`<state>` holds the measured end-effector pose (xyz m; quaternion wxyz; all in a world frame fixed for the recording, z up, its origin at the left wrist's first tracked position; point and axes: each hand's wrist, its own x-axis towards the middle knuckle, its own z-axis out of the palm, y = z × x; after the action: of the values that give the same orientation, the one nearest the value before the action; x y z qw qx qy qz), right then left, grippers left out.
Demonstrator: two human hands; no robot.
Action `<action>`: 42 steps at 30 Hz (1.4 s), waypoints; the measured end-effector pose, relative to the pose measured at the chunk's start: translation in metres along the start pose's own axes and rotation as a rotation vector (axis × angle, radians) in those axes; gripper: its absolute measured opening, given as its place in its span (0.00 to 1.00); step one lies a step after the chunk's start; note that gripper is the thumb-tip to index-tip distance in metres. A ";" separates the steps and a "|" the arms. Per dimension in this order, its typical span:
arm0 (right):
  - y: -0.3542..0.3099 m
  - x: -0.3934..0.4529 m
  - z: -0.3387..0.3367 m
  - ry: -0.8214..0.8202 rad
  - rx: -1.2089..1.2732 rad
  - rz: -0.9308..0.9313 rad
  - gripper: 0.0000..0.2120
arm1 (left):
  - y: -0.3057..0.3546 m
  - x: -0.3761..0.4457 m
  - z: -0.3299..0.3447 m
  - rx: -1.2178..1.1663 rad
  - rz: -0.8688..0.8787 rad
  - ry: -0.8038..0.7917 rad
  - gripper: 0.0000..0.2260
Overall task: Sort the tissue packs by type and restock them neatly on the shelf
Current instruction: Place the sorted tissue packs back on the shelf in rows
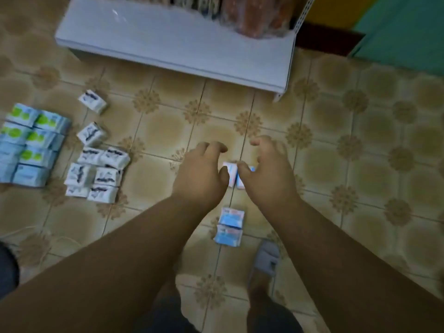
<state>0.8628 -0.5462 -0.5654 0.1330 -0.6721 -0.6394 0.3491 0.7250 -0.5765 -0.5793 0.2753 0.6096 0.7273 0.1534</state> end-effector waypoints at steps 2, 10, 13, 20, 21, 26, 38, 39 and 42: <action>0.053 0.003 0.045 -0.005 0.009 0.052 0.21 | -0.028 0.001 0.062 -0.021 -0.034 -0.057 0.17; 0.220 0.049 0.213 0.020 0.026 0.200 0.19 | -0.145 0.028 0.258 0.021 -0.124 -0.167 0.15; 0.284 0.075 0.269 -0.005 -0.018 0.273 0.21 | -0.187 0.048 0.321 -0.036 -0.296 -0.187 0.13; 0.401 0.177 0.357 -0.100 0.209 0.601 0.28 | -0.271 0.140 0.450 -0.377 -0.682 -0.152 0.30; 0.412 0.188 0.368 -0.096 0.331 0.652 0.28 | -0.278 0.150 0.465 -0.416 -0.690 -0.166 0.30; 0.420 0.198 0.377 0.065 0.682 0.709 0.24 | -0.278 0.168 0.483 -0.693 -0.752 -0.130 0.20; 0.166 0.042 0.092 0.156 0.932 0.532 0.16 | -0.091 0.052 0.141 -1.154 -0.777 0.016 0.18; 0.138 0.030 0.055 0.127 0.923 0.495 0.15 | -0.070 0.038 0.099 -1.158 -0.762 0.016 0.17; 0.056 -0.006 -0.047 0.061 0.919 0.340 0.18 | -0.007 -0.004 -0.015 -1.141 -0.667 0.014 0.14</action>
<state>0.9361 -0.5475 -0.5641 0.3754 -0.6485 -0.2965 0.5921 0.7109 -0.5800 -0.5706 0.5832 0.1090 0.6835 0.4252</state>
